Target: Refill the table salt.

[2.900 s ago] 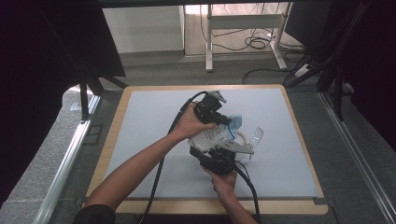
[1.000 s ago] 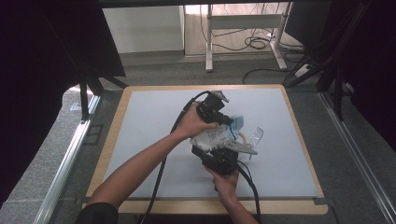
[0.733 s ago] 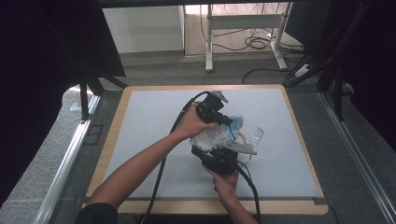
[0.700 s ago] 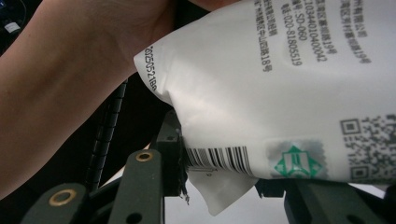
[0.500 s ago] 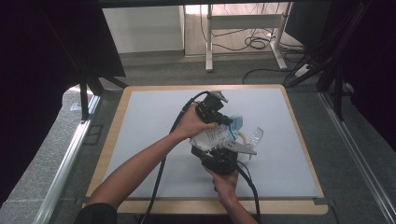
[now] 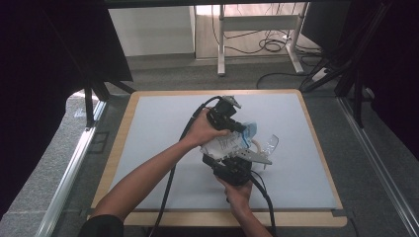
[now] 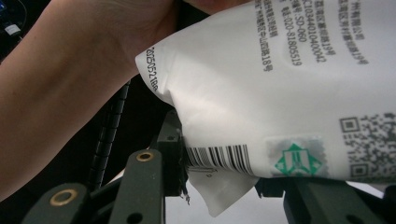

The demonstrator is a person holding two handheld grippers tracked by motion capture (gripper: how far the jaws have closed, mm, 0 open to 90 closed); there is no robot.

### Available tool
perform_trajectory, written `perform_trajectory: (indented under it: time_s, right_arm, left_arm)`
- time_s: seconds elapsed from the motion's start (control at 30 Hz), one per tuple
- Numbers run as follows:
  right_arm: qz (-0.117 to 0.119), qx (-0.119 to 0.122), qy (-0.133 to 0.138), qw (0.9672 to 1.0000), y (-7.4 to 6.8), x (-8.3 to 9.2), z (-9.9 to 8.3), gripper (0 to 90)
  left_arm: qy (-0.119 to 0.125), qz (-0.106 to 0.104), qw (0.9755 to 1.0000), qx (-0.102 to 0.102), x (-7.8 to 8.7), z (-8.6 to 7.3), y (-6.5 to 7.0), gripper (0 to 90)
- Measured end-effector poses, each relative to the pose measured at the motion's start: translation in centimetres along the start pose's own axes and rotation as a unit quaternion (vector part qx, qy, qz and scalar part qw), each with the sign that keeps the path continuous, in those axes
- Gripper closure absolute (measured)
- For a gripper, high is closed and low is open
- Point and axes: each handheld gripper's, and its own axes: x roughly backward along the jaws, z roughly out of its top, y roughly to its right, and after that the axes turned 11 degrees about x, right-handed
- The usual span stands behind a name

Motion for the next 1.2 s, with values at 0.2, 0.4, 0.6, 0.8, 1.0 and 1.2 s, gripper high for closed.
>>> perform_trajectory:
  time_s: [0.2, 0.4, 0.6, 0.8, 1.0, 1.2]
  right_arm:
    - [-0.001, -0.002, 0.003, 1.0, 0.03, 0.15, 0.11, 61.7]
    - [-0.004, 0.0, 0.006, 1.0, 0.08, 0.35, 0.27, 61.9]
    - [0.0, -0.005, 0.006, 1.0, 0.2, 0.4, 0.3, 62.0]
    - [-0.002, -0.006, 0.005, 1.0, 0.1, 0.43, 0.32, 62.1]
    - [-0.003, -0.004, 0.008, 1.0, 0.08, 0.47, 0.38, 62.2]
    - [-0.003, -0.003, 0.01, 0.9999, 0.11, 0.51, 0.41, 62.3]
  left_arm:
    - [-0.001, -0.001, 1.0, 0.002, -0.17, 0.18, 0.08, 89.9]
    - [-0.003, -0.002, 1.0, 0.003, -0.27, 0.35, 0.1, 89.9]
    - [-0.005, 0.001, 1.0, 0.001, -0.24, 0.4, 0.03, 89.9]
    - [-0.008, 0.001, 1.0, 0.0, -0.34, 0.33, -0.03, 89.9]
    - [-0.007, 0.0, 1.0, 0.001, -0.3, 0.32, -0.08, 89.9]
    - [-0.008, -0.001, 1.0, 0.0, -0.38, 0.36, -0.09, 89.9]
